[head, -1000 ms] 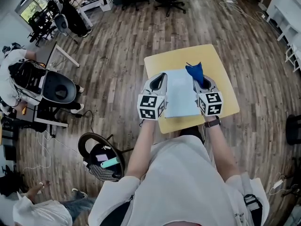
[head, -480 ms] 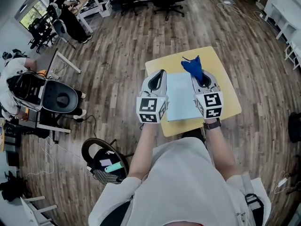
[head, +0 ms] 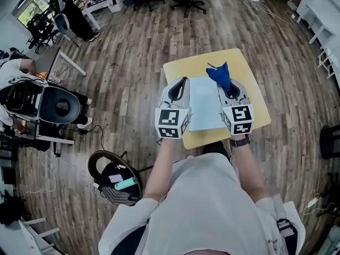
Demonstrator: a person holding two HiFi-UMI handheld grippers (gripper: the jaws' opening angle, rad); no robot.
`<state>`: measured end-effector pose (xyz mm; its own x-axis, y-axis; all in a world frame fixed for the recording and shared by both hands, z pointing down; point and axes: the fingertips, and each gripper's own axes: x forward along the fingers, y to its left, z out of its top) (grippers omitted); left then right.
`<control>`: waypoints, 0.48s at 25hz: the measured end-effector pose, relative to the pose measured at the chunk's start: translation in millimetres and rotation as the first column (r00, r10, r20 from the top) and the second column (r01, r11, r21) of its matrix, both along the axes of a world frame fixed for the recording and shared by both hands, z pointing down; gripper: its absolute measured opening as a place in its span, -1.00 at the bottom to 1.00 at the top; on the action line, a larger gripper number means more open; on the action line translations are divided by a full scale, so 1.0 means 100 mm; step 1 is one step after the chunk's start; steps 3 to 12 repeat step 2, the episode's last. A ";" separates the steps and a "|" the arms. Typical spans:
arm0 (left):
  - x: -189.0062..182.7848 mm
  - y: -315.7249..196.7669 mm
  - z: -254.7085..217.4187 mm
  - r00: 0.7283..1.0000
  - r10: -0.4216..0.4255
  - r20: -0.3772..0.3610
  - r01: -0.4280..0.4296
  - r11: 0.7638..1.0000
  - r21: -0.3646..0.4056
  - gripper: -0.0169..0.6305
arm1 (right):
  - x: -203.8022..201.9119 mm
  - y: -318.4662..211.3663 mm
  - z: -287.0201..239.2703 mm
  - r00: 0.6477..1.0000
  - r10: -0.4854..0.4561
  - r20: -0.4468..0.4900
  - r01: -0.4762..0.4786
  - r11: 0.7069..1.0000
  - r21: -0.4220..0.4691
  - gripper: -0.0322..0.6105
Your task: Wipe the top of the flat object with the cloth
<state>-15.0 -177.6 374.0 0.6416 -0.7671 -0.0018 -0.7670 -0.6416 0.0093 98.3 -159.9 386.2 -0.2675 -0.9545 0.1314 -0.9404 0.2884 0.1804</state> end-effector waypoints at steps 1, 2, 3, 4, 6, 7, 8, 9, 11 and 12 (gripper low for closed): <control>0.00 0.00 0.04 1.000 0.006 0.004 -0.006 1.000 -0.010 -0.94 | -0.02 0.01 0.02 1.000 0.002 0.002 -0.002 1.000 -0.006 -0.68; -0.01 0.00 0.08 1.000 0.013 0.009 -0.012 1.000 -0.021 -0.94 | -0.03 0.01 0.04 1.000 0.003 0.004 -0.003 1.000 -0.012 -0.68; -0.01 0.00 0.08 1.000 0.013 0.009 -0.012 1.000 -0.021 -0.94 | -0.03 0.01 0.04 1.000 0.003 0.004 -0.003 1.000 -0.012 -0.68; -0.01 0.00 0.08 1.000 0.013 0.009 -0.012 1.000 -0.021 -0.94 | -0.03 0.01 0.04 1.000 0.003 0.004 -0.003 1.000 -0.012 -0.68; -0.01 0.00 0.08 1.000 0.013 0.009 -0.012 1.000 -0.021 -0.94 | -0.03 0.01 0.04 1.000 0.003 0.004 -0.003 1.000 -0.012 -0.68; -0.01 0.00 0.08 1.000 0.013 0.009 -0.012 1.000 -0.021 -0.94 | -0.03 0.01 0.04 1.000 0.003 0.004 -0.003 1.000 -0.012 -0.68; -0.01 0.00 0.08 1.000 0.013 0.009 -0.012 1.000 -0.021 -0.94 | -0.03 0.01 0.04 1.000 0.003 0.004 -0.003 1.000 -0.012 -0.68; -0.01 0.00 0.08 1.000 0.013 0.009 -0.012 1.000 -0.021 -0.94 | -0.03 0.01 0.04 1.000 0.003 0.004 -0.003 1.000 -0.012 -0.68; -0.01 0.00 0.08 1.000 0.013 0.009 -0.012 1.000 -0.021 -0.94 | -0.03 0.01 0.04 1.000 0.003 0.004 -0.003 1.000 -0.012 -0.68; -0.01 0.00 0.08 1.000 0.013 0.009 -0.012 1.000 -0.021 -0.94 | -0.03 0.01 0.04 1.000 0.003 0.004 -0.003 1.000 -0.012 -0.68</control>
